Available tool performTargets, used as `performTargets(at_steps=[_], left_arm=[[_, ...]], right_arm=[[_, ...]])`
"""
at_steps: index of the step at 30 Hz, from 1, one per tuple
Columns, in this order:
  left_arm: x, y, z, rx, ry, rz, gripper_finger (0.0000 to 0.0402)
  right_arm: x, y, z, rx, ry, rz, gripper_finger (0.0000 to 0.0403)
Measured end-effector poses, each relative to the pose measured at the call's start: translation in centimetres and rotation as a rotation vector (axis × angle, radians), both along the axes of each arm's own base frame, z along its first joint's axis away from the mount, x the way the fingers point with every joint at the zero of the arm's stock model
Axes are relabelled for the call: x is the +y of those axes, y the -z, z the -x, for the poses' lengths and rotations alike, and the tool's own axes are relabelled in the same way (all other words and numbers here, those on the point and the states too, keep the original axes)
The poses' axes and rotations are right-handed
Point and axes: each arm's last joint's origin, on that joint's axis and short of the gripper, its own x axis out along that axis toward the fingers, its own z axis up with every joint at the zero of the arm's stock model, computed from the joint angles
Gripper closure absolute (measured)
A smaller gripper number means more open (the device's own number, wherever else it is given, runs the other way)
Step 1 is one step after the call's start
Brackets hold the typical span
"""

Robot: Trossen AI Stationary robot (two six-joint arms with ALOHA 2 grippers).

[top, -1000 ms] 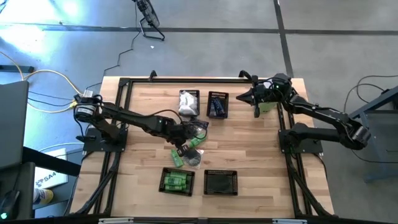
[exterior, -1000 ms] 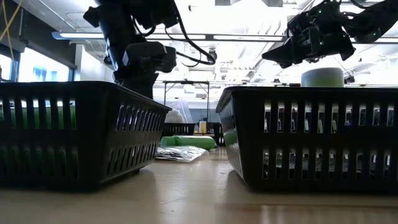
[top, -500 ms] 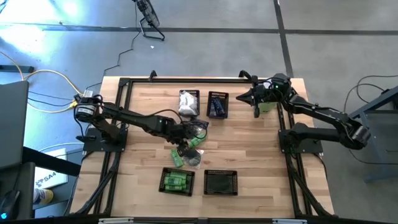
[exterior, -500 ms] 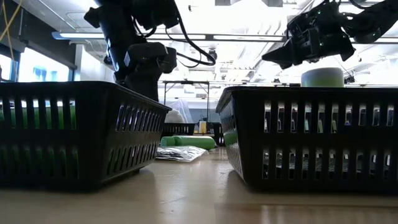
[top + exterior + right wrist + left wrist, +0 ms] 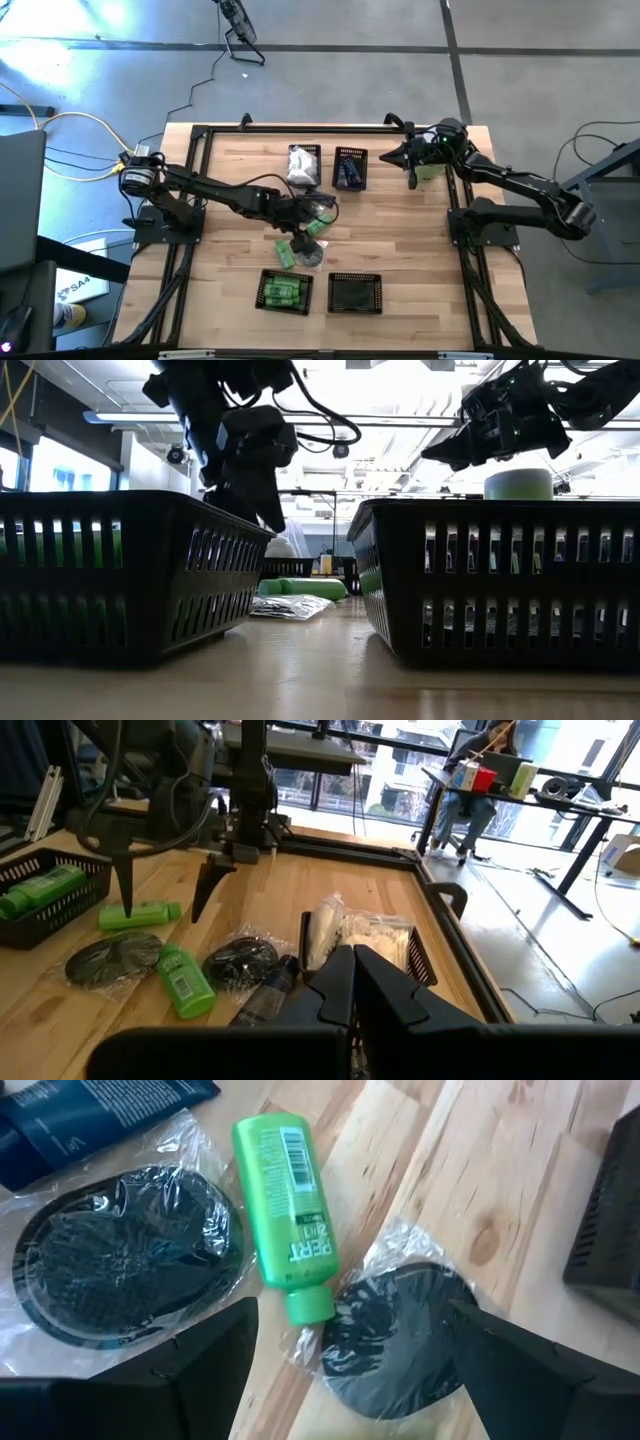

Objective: Pick & Place Travel size toiletries
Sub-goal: Put the green shampoo into the bottom left black bin

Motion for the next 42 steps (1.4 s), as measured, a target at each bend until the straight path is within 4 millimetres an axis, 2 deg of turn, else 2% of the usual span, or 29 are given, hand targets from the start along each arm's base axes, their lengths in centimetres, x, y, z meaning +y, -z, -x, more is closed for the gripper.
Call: performTargets(at_steps=[13,25,29,33,37,42], left_arm=[[0.3,0.1,0.2,0.013,-0.135,-0.011,0.0089],[0.3,0.2,0.3,0.026,-0.065,-0.075,0.0089],[0.5,0.1,0.3,0.018,-0.137,-0.100,0.0089],[0.4,0.1,0.2,0.008,-0.206,-0.045,0.0089],[-0.3,0.1,0.3,0.012,-0.210,0.033,0.0089],[-1.2,0.1,0.3,0.009,-0.213,0.041,0.0089]], right_arm=[[0.0,0.0,0.0,0.002,-0.001,0.003,0.0399],[0.0,-0.2,0.0,-0.017,-0.003,0.022,0.0399],[0.0,-0.3,0.0,-0.022,-0.003,0.028,0.0399],[0.0,-0.5,-0.1,-0.037,-0.003,0.040,0.0399],[0.0,-0.5,-0.1,-0.040,-0.001,0.023,0.0399],[0.0,-0.5,-0.1,-0.040,0.000,0.015,0.0399]])
